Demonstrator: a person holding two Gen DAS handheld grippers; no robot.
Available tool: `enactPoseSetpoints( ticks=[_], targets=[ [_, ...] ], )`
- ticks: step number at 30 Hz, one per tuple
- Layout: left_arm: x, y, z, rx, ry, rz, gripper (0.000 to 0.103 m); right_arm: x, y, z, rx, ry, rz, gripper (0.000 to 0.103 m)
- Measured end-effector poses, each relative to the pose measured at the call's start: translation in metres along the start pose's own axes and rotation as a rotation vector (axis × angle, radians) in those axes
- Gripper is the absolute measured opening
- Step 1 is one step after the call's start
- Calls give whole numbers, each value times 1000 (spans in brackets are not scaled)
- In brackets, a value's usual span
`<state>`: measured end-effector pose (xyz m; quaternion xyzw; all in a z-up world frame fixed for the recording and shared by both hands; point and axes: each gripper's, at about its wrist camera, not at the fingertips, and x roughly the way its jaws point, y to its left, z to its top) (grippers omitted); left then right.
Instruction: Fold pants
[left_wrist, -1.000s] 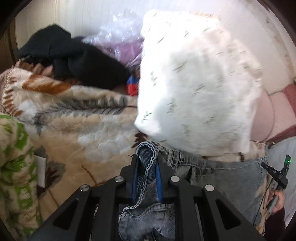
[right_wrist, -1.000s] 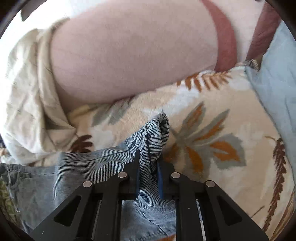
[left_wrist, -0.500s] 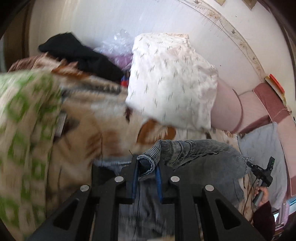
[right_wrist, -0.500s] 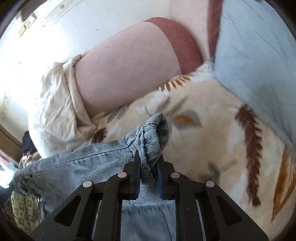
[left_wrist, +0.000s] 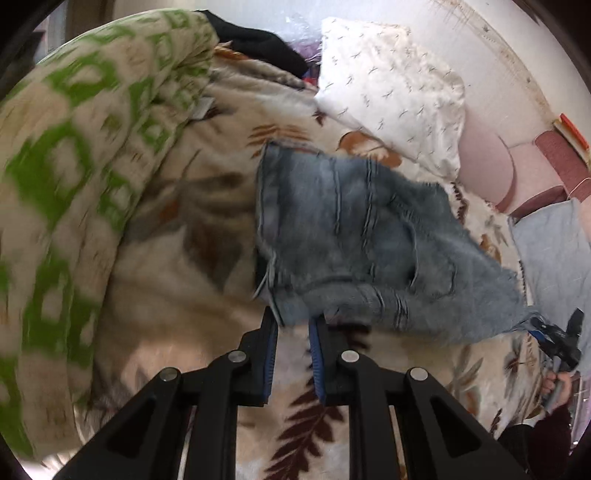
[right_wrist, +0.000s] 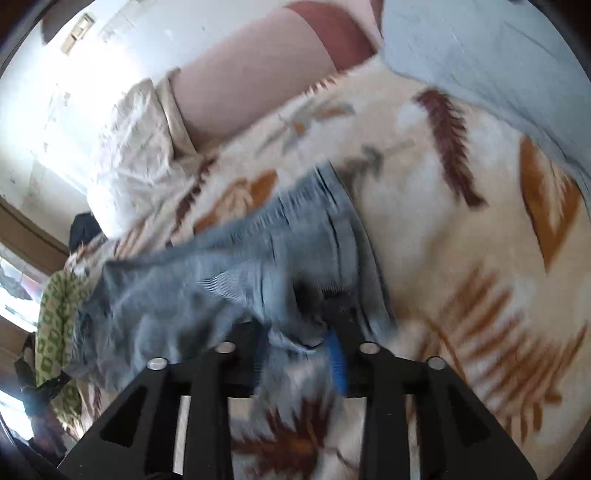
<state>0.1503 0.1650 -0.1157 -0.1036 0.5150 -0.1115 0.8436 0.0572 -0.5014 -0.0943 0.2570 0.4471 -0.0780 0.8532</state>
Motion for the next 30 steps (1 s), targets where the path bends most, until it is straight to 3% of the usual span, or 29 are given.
enactPoseSetpoints(
  ticks=[1, 2, 8, 12, 13, 16, 21, 25, 30],
  targets=[
    [-3, -1, -6, 8, -5, 8, 19, -1, -3, -4, 12, 17, 11, 59],
    [-8, -3, -10, 22, -15, 18, 19, -5, -9, -10, 35, 23, 29, 63],
    [-51, -53, -21, 198, -158, 66, 23, -41, -28, -16, 109, -72, 104, 63],
    [-58, -116, -21, 323, -199, -8, 73, -56, -28, 2, 142, -154, 162, 64],
    [-56, -135, -22, 349, -202, -38, 79, -54, -25, 11, 157, -160, 176, 64],
    [-45, -188, -30, 449, -186, -115, 79, -37, -17, 34, 173, -151, 163, 64],
    [-9, -272, -42, 604, -123, -162, 80, 10, -17, 58, 206, -79, 143, 62],
    [15, -312, -44, 663, -97, -187, 80, 34, -27, 68, 193, -39, 54, 58],
    [44, -351, -41, 697, -70, -221, 80, 47, -37, 76, 191, -4, 63, 54]
  ],
)
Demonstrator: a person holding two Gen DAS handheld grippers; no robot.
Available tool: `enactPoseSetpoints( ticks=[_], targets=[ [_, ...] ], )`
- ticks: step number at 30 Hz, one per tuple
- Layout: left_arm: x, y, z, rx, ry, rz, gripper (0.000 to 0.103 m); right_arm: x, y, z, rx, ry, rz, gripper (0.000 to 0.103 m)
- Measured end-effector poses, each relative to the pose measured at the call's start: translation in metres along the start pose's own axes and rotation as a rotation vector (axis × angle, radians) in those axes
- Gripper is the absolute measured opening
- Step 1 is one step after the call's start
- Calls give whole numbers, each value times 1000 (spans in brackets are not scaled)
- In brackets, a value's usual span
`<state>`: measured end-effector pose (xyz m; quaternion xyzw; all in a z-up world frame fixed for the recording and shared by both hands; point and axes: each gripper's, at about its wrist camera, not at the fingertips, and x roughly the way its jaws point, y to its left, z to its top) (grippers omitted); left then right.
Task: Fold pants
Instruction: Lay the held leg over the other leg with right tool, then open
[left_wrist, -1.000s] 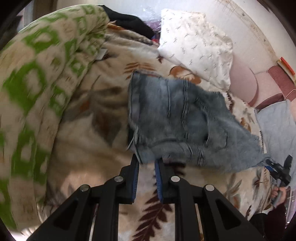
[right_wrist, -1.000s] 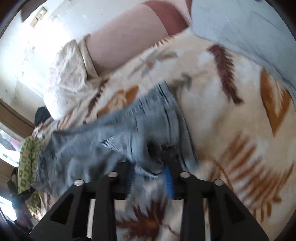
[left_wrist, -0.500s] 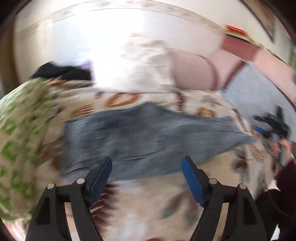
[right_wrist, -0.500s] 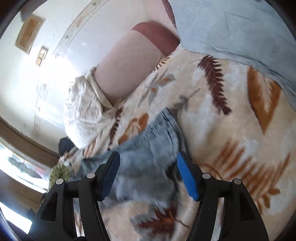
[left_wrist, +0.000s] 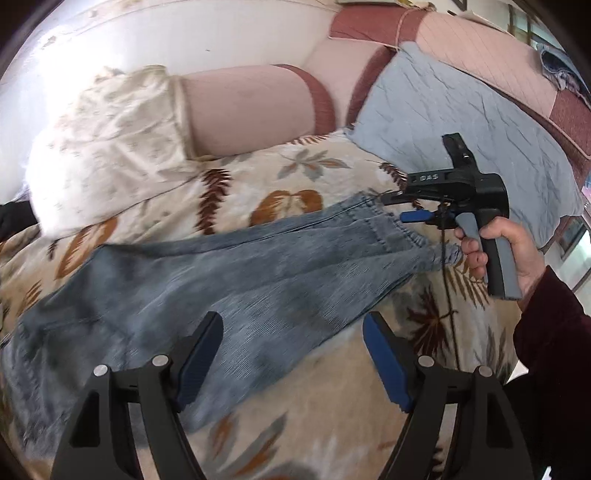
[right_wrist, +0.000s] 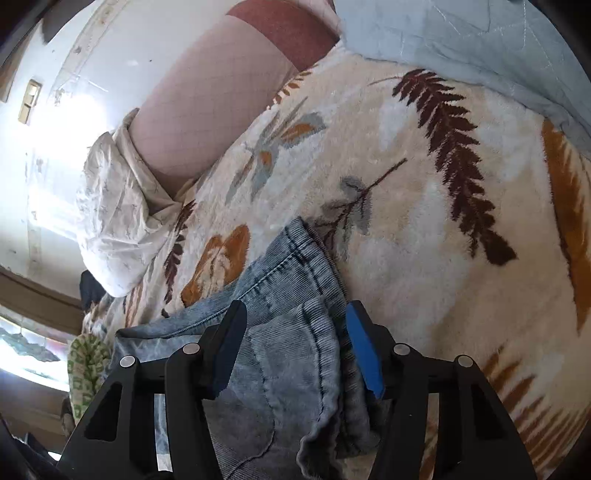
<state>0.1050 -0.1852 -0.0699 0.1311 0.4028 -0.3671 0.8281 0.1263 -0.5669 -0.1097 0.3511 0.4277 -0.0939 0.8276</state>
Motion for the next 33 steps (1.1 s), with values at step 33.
enactPoseSetpoints(
  ticks=[33],
  targets=[
    [78, -17, -7, -40, 120, -67, 80, 10, 24, 23, -112, 77, -132, 51]
  ],
)
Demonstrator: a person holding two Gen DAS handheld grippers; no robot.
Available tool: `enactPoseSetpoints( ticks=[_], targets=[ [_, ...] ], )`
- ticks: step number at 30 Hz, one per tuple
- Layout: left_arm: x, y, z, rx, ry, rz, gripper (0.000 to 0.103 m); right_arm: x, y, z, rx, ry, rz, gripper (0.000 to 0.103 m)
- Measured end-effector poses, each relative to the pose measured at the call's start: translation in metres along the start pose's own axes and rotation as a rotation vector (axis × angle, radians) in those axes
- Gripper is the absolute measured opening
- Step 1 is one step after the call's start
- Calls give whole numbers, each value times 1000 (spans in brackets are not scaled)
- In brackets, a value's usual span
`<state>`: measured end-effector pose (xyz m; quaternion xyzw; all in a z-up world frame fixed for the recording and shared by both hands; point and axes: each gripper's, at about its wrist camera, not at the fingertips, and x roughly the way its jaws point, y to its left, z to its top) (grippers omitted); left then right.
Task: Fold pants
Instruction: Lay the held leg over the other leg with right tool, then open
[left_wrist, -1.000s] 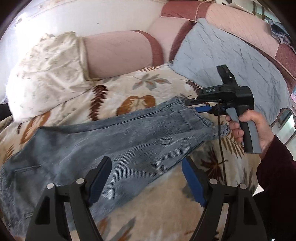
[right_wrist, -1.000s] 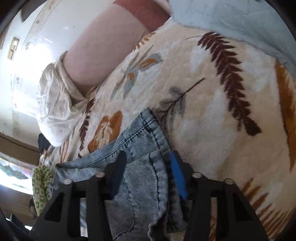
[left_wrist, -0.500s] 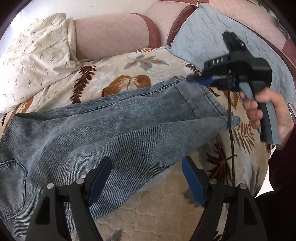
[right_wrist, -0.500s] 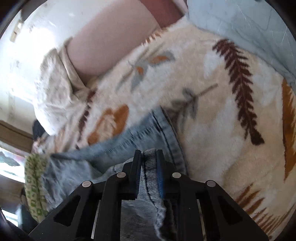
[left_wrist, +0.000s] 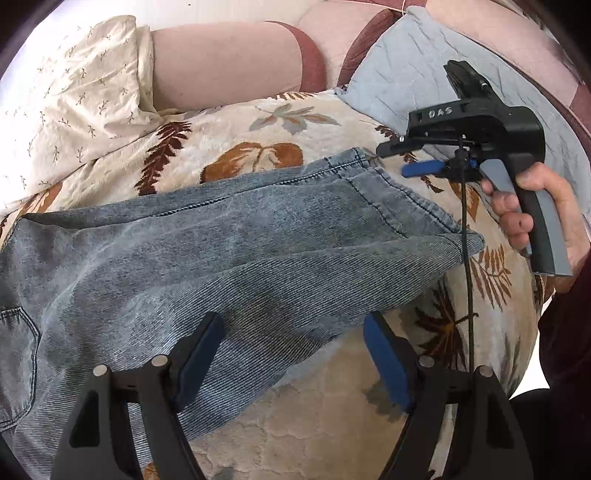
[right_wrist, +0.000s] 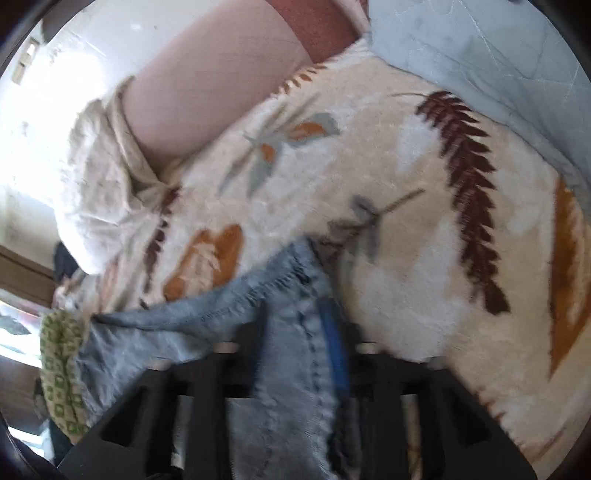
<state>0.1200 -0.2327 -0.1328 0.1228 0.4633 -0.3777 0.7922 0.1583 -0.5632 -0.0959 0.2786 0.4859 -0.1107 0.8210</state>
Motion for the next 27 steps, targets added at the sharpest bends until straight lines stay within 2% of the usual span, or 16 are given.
enactPoseSetpoints(
  ticks=[1, 5, 6, 8, 10, 13, 17, 21, 25, 27],
  targets=[
    [1, 0, 0, 1, 2, 2, 80, 0, -2, -1, 8, 1, 1, 61],
    [1, 2, -2, -9, 8, 0, 80, 11, 3, -7, -36, 31, -3, 62],
    [2, 3, -1, -13, 10, -1, 80, 16, 6, -9, -55, 45, -16, 59],
    [2, 4, -1, -24, 13, -2, 80, 26, 15, -13, -94, 62, -65, 42],
    [2, 5, -1, -31, 12, -6, 80, 29, 22, -17, -155, 50, -137, 16],
    [2, 8, -1, -48, 11, -10, 80, 24, 19, -18, -149, 42, -148, 13],
    [-3, 15, 1, -87, -7, -25, 80, 8, 18, -12, -121, -41, -157, 13],
    [-7, 22, 4, -116, -29, -17, 80, -8, 22, -7, -106, -162, -83, 13],
    [-7, 27, 3, -134, -43, 19, 81, -10, 22, -4, -65, -252, -43, 11],
    [-3, 28, 1, -135, -32, 33, 82, -6, 16, -1, -35, -289, -58, 11]
  ],
)
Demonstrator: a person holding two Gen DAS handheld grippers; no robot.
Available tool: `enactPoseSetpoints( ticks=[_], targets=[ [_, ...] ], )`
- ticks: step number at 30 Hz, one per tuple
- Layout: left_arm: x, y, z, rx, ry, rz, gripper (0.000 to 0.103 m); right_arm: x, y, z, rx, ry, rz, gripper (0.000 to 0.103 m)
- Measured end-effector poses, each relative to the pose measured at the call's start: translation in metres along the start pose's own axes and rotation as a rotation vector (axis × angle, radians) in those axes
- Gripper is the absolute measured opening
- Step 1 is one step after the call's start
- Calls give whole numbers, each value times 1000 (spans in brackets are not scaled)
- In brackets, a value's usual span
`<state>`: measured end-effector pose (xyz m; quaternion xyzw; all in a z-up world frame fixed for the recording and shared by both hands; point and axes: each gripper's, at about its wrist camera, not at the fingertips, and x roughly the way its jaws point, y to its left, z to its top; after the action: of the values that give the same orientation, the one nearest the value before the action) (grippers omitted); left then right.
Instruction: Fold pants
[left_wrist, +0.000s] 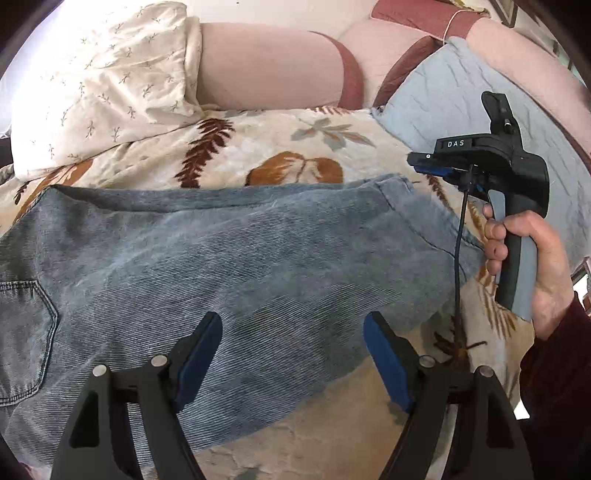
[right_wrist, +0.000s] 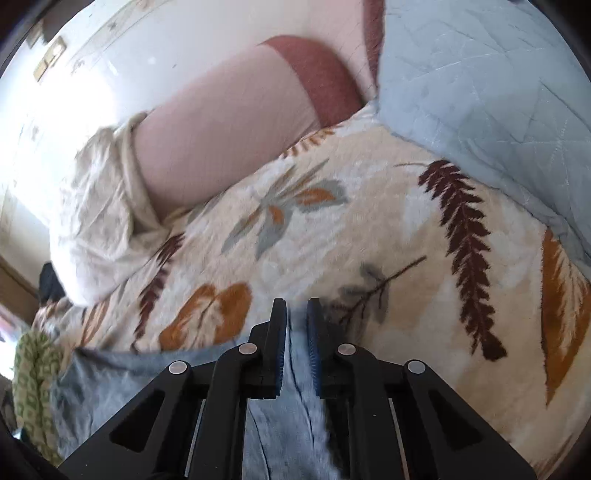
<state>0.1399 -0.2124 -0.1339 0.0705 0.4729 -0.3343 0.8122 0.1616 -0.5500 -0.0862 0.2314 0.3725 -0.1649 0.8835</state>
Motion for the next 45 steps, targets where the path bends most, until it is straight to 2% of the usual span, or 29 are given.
enactPoseSetpoints(
  ticks=[5, 9, 13, 15, 18, 20, 22, 24, 27, 29, 31, 35, 37, 40, 43, 45],
  targets=[
    [12, 0, -7, 1, 40, 25, 82, 29, -21, -4, 72, 72, -13, 12],
    [7, 0, -8, 4, 29, 39, 83, 15, -19, -1, 62, 121, 26, 15],
    [1, 0, -9, -16, 21, 45, 85, -10, -18, -2, 27, 184, 33, 51],
    [2, -5, -10, -10, 31, 48, 85, -22, -28, -7, 63, 195, 34, 53],
    [7, -11, -12, 19, 30, 83, 87, -44, -48, -15, 176, 184, 122, 53],
    [16, -7, -16, -7, 75, 122, 87, -60, -55, -25, 225, 158, 213, 55],
    [13, -6, -21, -33, 65, 114, 87, -63, -49, -35, 238, 182, 286, 55],
    [-1, -5, -24, -39, 35, 108, 87, -56, -27, -44, 192, 237, 346, 55],
    [-35, 5, -30, -18, -26, 110, 87, -32, 5, -57, 121, 320, 361, 55],
    [-57, 24, -34, -21, -56, 156, 87, -5, 20, -68, 81, 414, 254, 55],
    [-81, 52, -42, -37, -99, 213, 87, 11, 26, -75, 69, 444, 160, 53],
    [-105, 100, -59, -55, -131, 344, 88, 4, 51, -75, 9, 388, 71, 54],
    [-111, 120, -66, -95, -133, 353, 88, -2, 73, -75, -35, 354, 118, 54],
    [-114, 137, -74, -123, -133, 324, 88, -6, 134, -81, -117, 342, 269, 54],
    [-112, 146, -80, -115, -133, 302, 88, 5, 200, -91, -209, 377, 403, 56],
    [-108, 150, -81, -101, -130, 282, 88, 17, 234, -97, -263, 406, 418, 55]
  ],
)
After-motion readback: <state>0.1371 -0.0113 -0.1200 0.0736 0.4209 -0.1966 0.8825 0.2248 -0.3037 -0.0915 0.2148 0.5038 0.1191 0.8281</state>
